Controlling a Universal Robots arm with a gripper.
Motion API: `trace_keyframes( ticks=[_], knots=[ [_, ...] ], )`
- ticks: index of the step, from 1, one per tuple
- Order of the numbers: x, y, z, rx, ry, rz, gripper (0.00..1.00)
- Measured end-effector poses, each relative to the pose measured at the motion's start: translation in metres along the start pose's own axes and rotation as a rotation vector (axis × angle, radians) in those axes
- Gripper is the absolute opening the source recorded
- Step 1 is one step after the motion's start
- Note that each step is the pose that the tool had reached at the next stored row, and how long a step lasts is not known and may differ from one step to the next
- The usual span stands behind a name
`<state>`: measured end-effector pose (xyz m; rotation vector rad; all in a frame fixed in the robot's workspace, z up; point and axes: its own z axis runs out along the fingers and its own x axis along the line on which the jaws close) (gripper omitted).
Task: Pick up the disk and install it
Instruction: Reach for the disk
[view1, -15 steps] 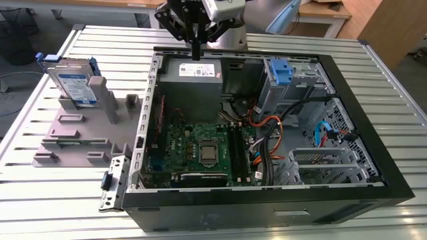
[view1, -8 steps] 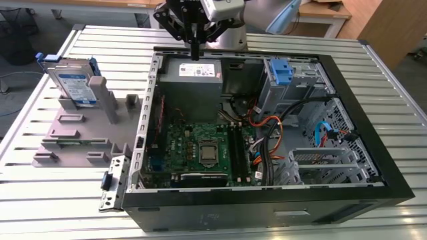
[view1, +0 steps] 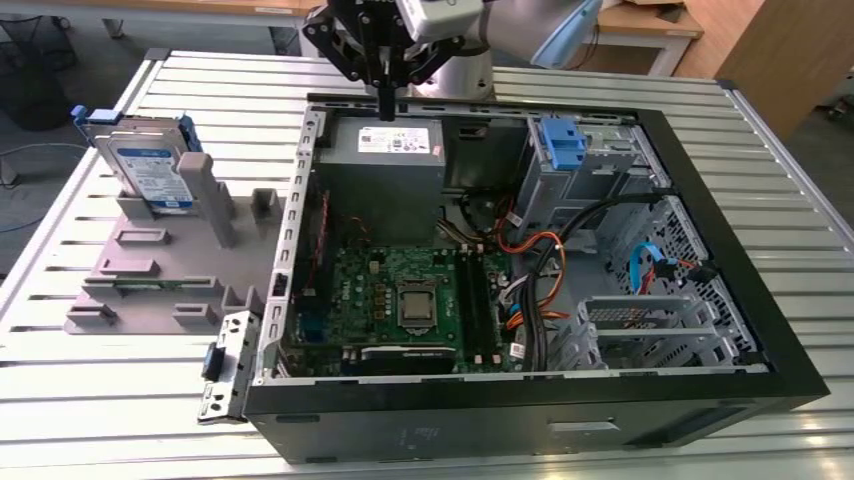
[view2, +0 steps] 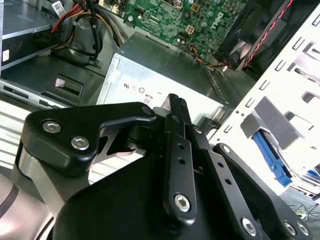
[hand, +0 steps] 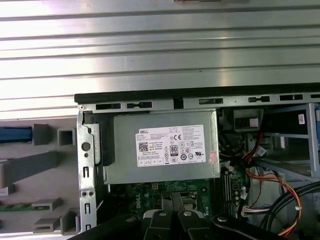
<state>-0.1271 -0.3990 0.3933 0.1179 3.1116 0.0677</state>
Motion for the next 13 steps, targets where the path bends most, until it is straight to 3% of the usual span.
trace_keyframes(
  ticks=[13],
  knots=[
    [0.0033,-0.0002,-0.0001,0.0000,-0.0007,0.000,0.11]
  ],
)
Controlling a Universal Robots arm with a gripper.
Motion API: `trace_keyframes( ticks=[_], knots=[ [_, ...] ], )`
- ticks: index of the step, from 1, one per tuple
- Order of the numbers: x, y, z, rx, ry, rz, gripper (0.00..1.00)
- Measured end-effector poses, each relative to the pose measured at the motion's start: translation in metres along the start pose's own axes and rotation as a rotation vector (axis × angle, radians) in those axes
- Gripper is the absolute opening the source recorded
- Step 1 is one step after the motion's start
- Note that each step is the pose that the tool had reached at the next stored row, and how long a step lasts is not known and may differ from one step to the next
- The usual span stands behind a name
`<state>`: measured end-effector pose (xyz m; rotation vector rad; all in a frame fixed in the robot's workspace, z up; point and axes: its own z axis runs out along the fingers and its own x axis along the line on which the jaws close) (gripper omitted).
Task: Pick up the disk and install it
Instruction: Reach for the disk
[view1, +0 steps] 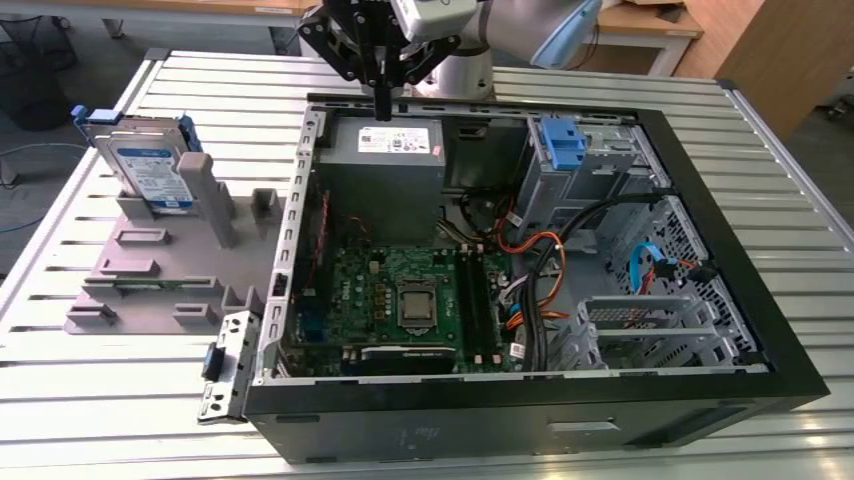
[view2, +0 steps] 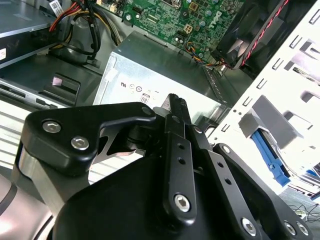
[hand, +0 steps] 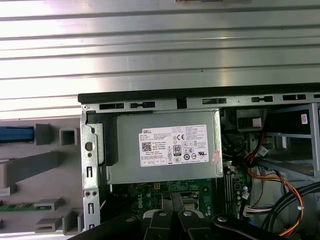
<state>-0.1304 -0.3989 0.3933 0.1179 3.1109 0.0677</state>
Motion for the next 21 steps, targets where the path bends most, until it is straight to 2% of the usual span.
trace_keyframes(
  ticks=[4,11,21],
  knots=[
    [0.0015,-0.0002,0.0000,0.0000,0.0000,0.000,0.11],
    [0.0082,-0.0006,0.0000,-0.0001,-0.0001,0.000,0.11],
    [0.0104,-0.0008,-0.0001,0.0000,-0.0001,0.000,0.11]
  ],
)
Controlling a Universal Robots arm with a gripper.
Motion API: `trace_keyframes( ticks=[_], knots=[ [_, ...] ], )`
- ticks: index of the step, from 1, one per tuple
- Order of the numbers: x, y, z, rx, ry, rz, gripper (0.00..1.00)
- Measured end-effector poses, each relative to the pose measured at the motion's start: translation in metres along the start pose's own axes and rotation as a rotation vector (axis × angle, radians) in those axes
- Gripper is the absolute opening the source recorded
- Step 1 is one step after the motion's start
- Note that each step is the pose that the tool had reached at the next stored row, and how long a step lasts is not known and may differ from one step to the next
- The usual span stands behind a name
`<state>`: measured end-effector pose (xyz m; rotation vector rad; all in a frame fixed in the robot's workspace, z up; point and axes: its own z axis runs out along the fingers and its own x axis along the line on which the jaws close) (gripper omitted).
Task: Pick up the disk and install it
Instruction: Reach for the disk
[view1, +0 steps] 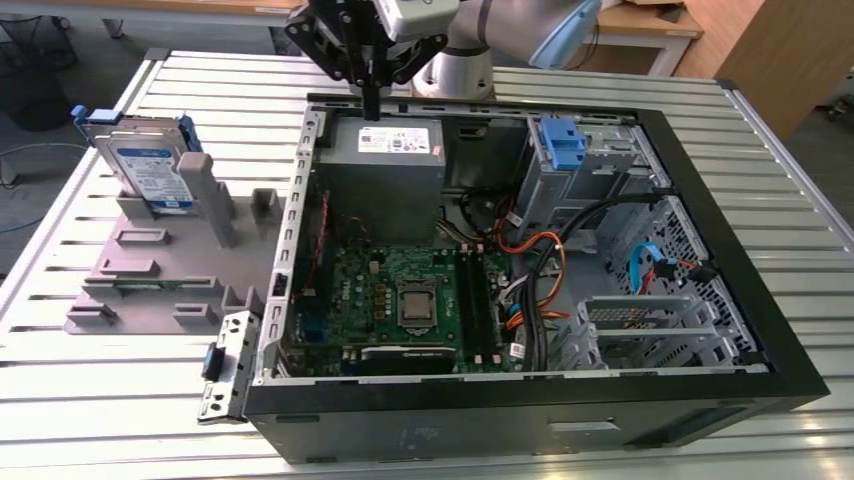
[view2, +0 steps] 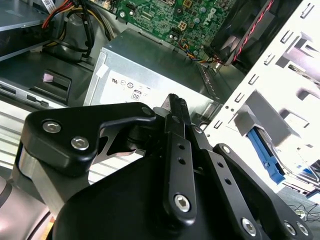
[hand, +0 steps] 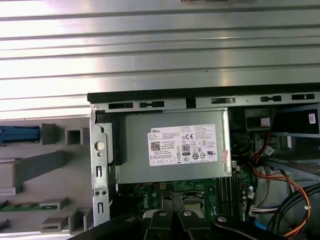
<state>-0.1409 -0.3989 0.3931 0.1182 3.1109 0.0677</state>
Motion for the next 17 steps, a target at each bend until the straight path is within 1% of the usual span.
trace_keyframes(
  ticks=[15,17],
  knots=[
    [0.0124,-0.0009,0.0000,0.0000,-0.0007,0.000,0.11],
    [0.0128,-0.0009,0.0000,0.0000,-0.0007,0.000,0.11]
  ],
)
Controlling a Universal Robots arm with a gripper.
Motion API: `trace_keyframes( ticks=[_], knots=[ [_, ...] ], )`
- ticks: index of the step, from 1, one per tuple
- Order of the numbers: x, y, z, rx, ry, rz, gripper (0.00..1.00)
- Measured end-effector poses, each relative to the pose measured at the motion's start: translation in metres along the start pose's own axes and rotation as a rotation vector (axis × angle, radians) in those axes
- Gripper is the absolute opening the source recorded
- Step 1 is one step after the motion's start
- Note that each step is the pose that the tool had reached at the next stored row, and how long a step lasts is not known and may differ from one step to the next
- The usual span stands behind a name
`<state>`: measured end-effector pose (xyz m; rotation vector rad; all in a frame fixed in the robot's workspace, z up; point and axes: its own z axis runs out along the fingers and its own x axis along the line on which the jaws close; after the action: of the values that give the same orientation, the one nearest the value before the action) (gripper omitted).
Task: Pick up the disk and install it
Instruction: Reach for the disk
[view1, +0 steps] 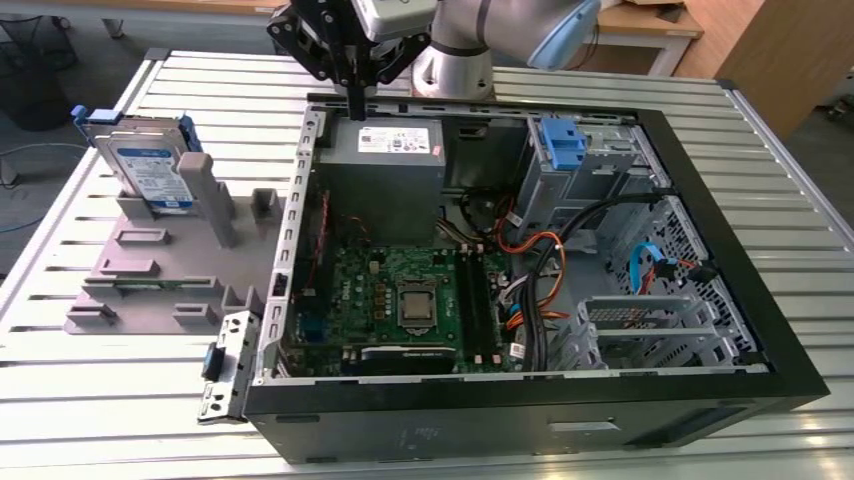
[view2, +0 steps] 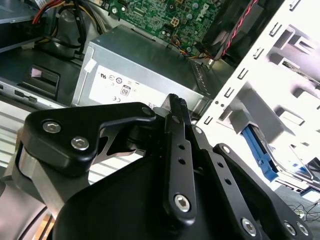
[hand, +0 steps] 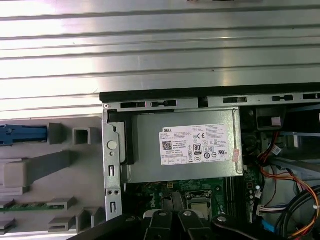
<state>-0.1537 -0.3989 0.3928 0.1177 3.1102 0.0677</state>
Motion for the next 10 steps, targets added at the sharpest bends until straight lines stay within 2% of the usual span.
trace_keyframes(
  ticks=[10],
  knots=[
    [0.0004,-0.0001,0.0000,0.0000,0.0000,0.000,0.11]
  ],
)
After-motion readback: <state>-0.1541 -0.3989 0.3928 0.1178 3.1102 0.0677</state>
